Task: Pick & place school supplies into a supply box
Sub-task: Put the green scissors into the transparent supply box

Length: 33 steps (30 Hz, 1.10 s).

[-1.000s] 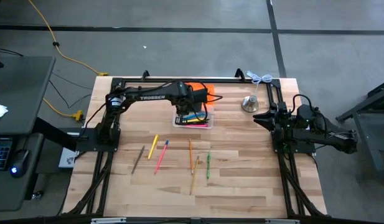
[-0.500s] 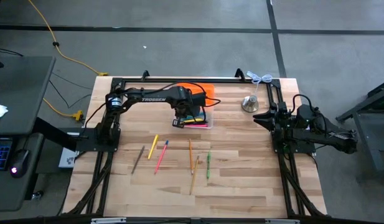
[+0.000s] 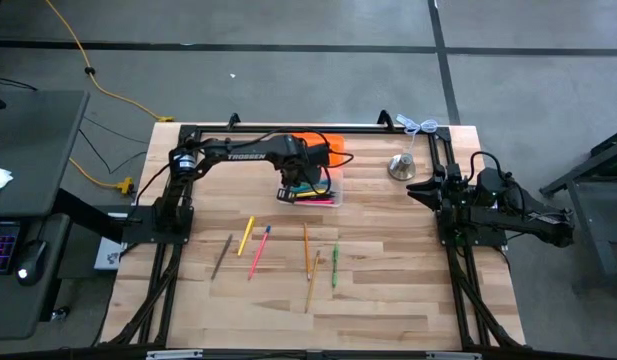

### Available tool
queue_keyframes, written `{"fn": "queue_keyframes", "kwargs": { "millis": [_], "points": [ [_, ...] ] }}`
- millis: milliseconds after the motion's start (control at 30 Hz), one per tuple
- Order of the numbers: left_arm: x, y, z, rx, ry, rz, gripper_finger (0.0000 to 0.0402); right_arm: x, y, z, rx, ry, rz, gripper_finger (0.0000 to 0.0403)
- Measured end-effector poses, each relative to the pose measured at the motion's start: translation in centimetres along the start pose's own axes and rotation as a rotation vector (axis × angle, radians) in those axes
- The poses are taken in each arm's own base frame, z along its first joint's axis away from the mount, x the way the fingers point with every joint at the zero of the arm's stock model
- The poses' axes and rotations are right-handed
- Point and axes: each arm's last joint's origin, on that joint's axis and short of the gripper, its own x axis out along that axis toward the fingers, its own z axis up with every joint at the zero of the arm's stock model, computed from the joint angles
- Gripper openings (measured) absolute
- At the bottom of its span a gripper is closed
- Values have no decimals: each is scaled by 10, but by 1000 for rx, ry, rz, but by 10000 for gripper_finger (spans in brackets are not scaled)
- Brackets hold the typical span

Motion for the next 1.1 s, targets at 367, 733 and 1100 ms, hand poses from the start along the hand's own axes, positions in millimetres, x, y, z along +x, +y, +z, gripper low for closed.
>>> {"fn": "queue_keyframes", "kwargs": {
  "millis": [367, 733, 1100],
  "points": [
    [2, 2, -1, 22, -12, -12, 67, 0, 0, 0, -2, 0, 0, 98],
    [16, -2, -3, 11, -17, -6, 67, 0, 0, 0, -4, 0, 0, 99],
    [18, 8, -6, -17, -42, -10, 67, 0, 0, 0, -1, -1, 0, 99]
  ]
}}
